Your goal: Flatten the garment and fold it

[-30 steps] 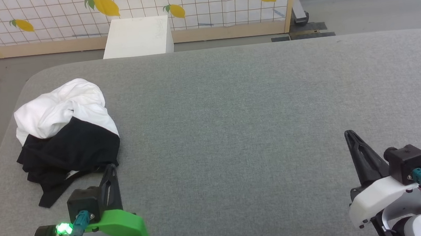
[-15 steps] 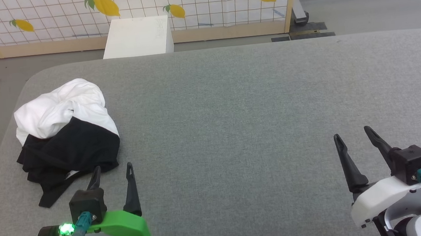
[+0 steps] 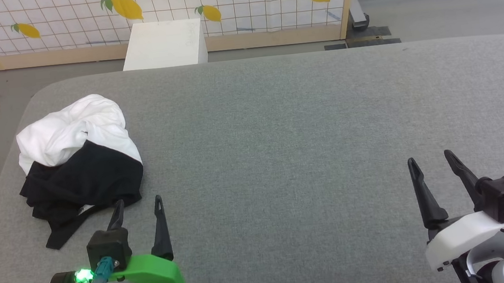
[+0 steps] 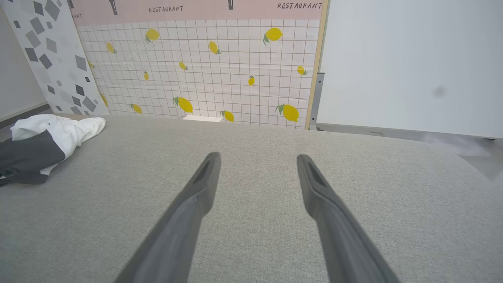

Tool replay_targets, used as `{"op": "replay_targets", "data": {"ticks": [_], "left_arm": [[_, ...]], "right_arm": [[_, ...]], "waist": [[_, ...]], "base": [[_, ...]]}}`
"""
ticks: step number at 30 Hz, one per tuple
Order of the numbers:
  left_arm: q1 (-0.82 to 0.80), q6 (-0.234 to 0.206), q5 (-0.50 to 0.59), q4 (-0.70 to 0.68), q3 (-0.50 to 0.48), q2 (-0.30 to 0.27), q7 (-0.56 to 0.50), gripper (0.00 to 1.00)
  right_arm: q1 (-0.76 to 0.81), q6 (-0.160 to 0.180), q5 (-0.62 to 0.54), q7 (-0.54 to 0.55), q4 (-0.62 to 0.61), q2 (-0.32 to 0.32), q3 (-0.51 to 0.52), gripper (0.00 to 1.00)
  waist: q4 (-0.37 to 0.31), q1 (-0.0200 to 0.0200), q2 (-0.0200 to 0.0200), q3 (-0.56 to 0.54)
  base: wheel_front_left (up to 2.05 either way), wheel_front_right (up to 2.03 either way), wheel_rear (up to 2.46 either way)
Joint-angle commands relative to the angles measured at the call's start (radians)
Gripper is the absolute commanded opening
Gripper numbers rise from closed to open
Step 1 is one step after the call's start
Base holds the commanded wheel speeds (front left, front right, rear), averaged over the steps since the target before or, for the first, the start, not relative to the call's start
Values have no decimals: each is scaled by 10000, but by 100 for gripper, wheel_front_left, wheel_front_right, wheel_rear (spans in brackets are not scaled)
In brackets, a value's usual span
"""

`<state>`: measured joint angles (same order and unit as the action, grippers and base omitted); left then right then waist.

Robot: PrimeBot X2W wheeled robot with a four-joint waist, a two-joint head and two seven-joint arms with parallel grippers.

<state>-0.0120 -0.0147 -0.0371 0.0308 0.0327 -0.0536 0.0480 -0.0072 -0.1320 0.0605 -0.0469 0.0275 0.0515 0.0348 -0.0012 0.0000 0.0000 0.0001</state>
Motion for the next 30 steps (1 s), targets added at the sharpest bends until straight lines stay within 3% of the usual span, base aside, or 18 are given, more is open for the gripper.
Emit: {"op": "replay_targets", "data": {"ticks": [1,30], "left_arm": [[-24,-84,-119,56,30,8,133,100],[-201,-347,-594,1058,403,16,773,100]], "right_arm": [[149,3,113,-134,46,-3,48,100],[220,6,682,-778,774,-6,252,100]], "waist": [[2,0,0,2],[60,0,0,65]], "base": [[0,0,0],[0,0,0]]}}
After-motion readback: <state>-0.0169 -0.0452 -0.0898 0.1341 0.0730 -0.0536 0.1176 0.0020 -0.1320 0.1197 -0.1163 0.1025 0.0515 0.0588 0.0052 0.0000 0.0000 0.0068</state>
